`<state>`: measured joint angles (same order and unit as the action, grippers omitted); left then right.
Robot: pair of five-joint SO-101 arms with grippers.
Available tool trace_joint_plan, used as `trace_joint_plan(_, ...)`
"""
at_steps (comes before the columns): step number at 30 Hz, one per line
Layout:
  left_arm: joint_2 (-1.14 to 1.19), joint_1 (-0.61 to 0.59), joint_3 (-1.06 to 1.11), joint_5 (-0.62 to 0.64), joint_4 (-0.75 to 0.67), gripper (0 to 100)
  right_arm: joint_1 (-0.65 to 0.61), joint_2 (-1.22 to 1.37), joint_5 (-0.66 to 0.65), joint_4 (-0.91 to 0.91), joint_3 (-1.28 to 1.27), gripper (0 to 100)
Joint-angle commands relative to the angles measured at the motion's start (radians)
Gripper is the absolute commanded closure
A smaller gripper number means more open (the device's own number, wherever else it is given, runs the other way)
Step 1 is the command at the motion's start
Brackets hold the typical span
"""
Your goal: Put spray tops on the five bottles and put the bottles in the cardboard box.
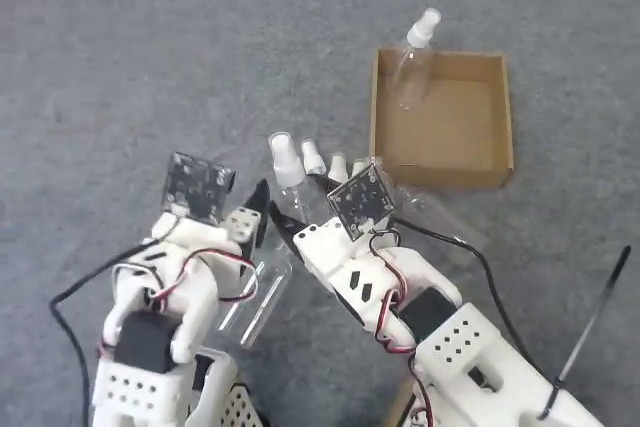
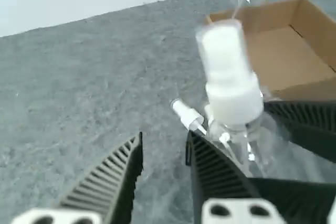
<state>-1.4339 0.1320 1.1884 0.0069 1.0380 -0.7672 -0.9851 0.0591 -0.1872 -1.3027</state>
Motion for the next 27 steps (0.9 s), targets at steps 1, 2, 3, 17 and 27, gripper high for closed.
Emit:
trace_joint_plan(1,-0.072,0.012,0.045,-0.003,-0.037,88,0.01,-0.028,0.005,0.021,0.011,99.3)
trace_joint_plan(2,-0.084,0.012,0.058,-0.003,-0.038,88,0.01,-0.028,0.005,0.021,0.011,99.3)
trace_joint_plan(3,-0.098,0.012,0.067,-0.003,-0.038,88,0.01,-0.028,0.005,0.021,0.011,99.3)
trace_joint_plan(17,-0.229,0.012,0.117,-0.003,-0.026,88,0.012,-0.027,0.005,-0.007,0.011,99.3)
trace_joint_plan(27,-0.232,0.012,0.117,-0.003,-0.028,88,0.012,-0.027,0.009,-0.007,0.009,99.3)
